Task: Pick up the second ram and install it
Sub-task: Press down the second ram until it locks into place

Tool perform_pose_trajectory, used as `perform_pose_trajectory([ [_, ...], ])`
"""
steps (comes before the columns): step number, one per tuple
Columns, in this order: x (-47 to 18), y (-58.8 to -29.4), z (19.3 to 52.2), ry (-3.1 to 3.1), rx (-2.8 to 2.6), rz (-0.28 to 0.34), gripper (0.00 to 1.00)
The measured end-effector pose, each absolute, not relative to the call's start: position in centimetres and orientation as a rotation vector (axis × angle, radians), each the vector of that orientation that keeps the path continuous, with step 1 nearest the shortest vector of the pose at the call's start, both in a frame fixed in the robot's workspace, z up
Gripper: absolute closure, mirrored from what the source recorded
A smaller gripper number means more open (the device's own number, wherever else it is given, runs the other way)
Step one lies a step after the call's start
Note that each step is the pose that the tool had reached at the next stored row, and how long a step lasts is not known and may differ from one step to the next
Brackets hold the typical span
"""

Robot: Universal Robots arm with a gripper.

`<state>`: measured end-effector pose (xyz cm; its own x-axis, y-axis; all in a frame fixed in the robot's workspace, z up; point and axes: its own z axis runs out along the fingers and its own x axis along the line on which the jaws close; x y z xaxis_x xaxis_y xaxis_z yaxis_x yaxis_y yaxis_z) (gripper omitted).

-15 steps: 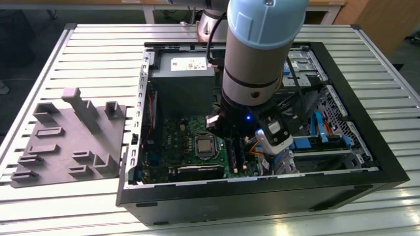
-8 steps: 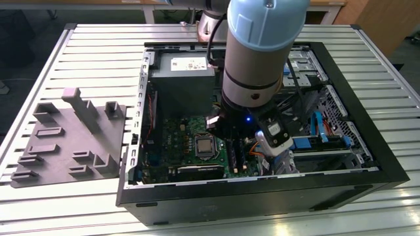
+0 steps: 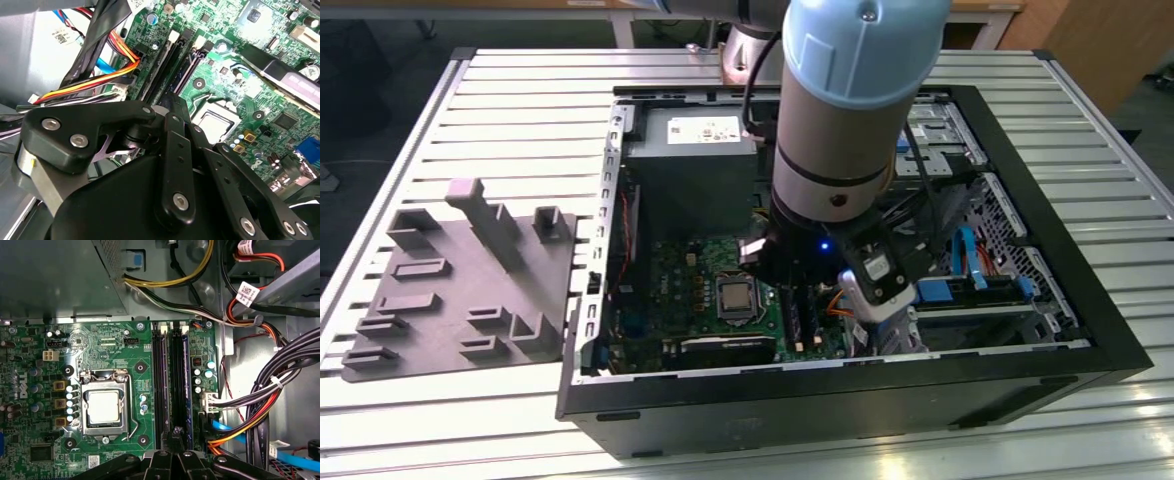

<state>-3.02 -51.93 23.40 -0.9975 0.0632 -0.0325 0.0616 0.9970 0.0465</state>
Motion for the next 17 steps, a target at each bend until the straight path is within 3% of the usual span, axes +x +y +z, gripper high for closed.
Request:
perform_pose_trajectory([
  [17, -3.02, -52.03, 23.13, 3.104, 0.121, 0.07, 0.89],
])
